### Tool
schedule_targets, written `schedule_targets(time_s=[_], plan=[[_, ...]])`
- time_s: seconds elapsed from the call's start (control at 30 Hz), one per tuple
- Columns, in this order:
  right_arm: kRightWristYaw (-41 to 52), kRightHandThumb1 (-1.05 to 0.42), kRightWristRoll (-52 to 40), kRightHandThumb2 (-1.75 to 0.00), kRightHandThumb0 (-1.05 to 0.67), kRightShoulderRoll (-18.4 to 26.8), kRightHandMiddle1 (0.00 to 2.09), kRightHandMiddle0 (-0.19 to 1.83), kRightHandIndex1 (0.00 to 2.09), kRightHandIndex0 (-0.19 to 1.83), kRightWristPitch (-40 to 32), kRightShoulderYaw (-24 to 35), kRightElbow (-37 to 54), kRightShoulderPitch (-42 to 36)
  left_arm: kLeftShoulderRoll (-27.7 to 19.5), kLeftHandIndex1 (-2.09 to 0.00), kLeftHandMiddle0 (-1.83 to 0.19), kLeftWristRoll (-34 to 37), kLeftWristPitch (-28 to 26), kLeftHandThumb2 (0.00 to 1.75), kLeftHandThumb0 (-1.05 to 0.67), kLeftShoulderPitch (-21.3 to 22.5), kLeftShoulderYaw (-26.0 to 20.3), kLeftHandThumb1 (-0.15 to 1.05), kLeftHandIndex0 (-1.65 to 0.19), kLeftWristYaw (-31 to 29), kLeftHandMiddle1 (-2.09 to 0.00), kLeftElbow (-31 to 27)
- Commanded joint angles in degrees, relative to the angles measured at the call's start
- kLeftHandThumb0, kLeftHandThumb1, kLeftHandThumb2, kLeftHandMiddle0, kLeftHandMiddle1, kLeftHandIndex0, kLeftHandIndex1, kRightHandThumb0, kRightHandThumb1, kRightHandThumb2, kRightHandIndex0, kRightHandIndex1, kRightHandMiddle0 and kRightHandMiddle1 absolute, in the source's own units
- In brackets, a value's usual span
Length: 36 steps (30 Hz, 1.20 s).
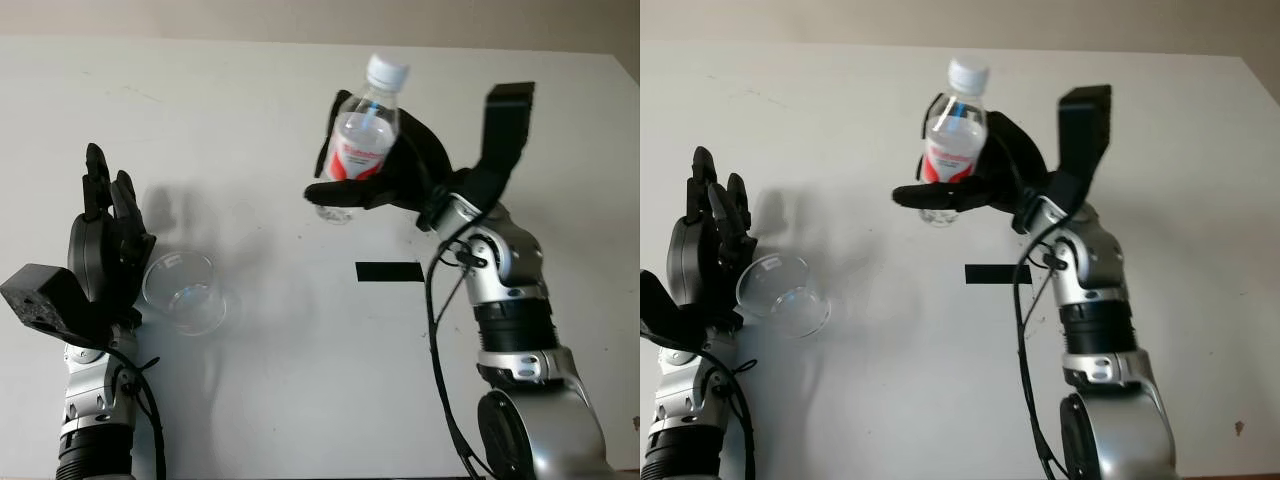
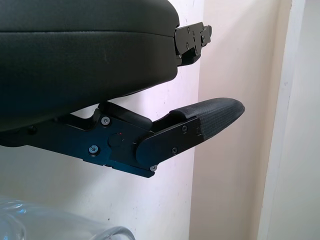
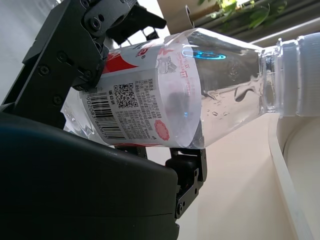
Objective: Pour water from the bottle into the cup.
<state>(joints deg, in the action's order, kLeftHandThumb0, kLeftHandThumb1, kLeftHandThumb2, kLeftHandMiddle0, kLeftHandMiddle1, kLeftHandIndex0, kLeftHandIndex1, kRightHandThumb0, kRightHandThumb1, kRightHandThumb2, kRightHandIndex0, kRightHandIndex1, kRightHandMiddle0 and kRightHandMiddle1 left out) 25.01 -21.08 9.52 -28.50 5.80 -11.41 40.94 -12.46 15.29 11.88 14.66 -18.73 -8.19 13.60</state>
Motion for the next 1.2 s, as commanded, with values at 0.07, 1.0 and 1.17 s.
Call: schedule_targets(time_s=[0.07, 1.0, 1.17], plan=[[0.2, -1.05, -0.2, -0.39, -0.41, 1.6, 2.09, 0.92, 2.09, 1.66, 0.6, 0.5, 4.1, -2.7, 0.0, 0.00, 0.17, 0.2, 0.4, 0.81, -0.71, -1.7, 0.0, 1.05, 0.19, -0.9, -0.04, 0.2], [-7.0, -1.05, 3.9, -0.45, -0.41, 3.8, 2.09, 1.10, 2.09, 1.63, -3.3, 1.5, 12.4, -13.8, -0.3, -0.01, 0.15, 1.5, -2.2, 0.78, -0.71, -2.7, -1.2, 1.05, 0.19, -0.4, -0.06, -2.6], [-8.0, -1.05, 3.2, -0.46, -0.40, 3.2, 2.09, 1.00, 2.09, 1.66, -3.0, 2.2, 12.5, -14.9, -0.7, -0.02, 0.14, 2.1, -2.3, 0.77, -0.71, -2.6, -1.6, 1.05, 0.19, -1.3, -0.06, -2.4]])
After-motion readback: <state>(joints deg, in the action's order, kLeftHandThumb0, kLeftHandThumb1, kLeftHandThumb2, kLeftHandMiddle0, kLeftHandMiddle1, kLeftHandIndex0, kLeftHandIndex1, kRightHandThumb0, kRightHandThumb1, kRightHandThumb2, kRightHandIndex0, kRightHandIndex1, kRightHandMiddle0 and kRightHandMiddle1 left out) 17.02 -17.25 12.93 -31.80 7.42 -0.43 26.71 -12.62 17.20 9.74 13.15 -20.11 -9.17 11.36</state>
